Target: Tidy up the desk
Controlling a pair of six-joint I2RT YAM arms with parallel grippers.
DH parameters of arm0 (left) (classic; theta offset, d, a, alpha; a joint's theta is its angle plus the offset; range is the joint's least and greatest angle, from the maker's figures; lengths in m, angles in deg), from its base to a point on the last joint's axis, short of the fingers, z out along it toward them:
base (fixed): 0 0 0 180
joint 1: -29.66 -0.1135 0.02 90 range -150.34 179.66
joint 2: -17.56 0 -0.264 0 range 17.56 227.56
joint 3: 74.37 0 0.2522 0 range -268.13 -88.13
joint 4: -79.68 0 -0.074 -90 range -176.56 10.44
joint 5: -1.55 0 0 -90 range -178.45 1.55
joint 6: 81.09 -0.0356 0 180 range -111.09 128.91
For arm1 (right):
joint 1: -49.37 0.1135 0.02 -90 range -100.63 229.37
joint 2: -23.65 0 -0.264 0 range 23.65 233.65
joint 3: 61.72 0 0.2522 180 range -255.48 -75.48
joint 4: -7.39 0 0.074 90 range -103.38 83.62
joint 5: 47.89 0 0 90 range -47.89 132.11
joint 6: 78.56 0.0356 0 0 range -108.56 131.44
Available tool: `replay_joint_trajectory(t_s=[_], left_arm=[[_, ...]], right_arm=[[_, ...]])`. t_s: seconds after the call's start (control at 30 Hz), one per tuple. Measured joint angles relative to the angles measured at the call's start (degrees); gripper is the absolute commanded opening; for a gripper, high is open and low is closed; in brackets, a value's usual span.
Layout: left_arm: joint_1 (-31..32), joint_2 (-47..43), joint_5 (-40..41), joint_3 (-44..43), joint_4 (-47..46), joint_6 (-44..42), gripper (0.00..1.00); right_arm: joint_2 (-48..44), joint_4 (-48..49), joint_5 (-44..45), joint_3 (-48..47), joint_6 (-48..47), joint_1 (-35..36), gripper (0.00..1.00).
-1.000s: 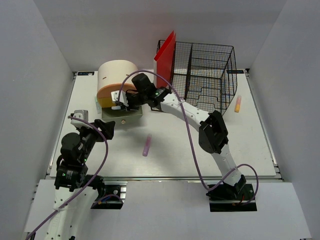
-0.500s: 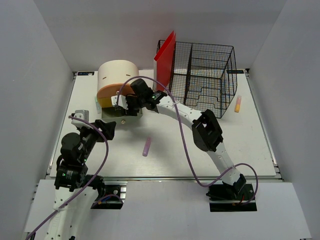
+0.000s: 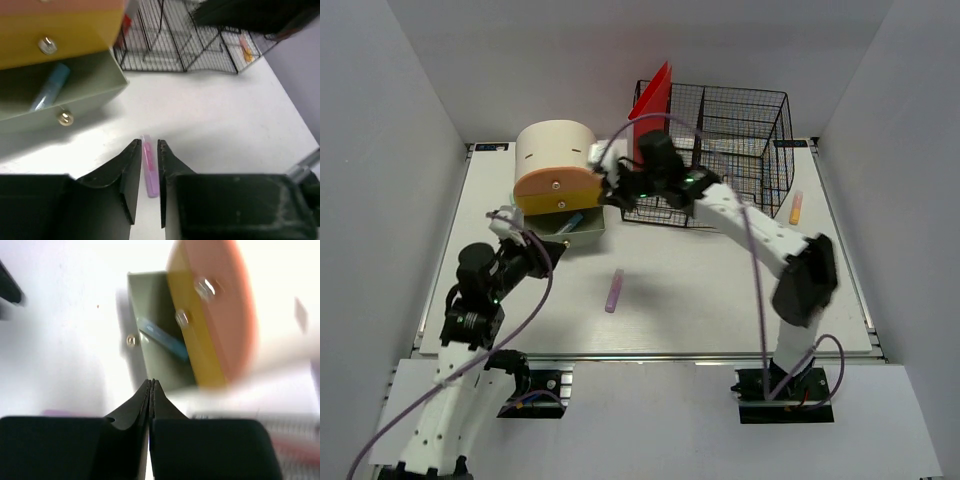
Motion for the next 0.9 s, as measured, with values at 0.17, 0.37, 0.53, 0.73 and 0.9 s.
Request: replay_joint_trajectory(t_s=[0.17, 0.37, 0.53, 0.73, 0.9], left_arm=[[0.85, 13.81, -4.87, -0.09, 0.31, 1.36, 0.35], [8.2, 23.3, -4.02, -1.2, 3.91, 4.94, 0.67], [20.41, 31.34, 3.8, -4.35, 5.84, 9.03, 0.7], [31.39, 40.83, 20.48, -10.1, 11.72, 14.25, 0.7], [37.7, 52.96, 34.36, -18.67, 15.91, 17.88, 0.69]], right_arm=[[-17.92, 2.54, -1.97, 17.99, 14.82, -12.79, 0.0], [-29.81, 3.54, -7.02, 39.45, 23.21, -23.63, 0.23], [-39.5, 2.67, -11.91, 45.27, 21.49, -24.06, 0.22], [-49.68, 6.12, -14.56, 50.45, 18.47, -26.36, 0.0], [-49.96, 6.62, -15.37, 52.76, 17.25, -28.65, 0.0]])
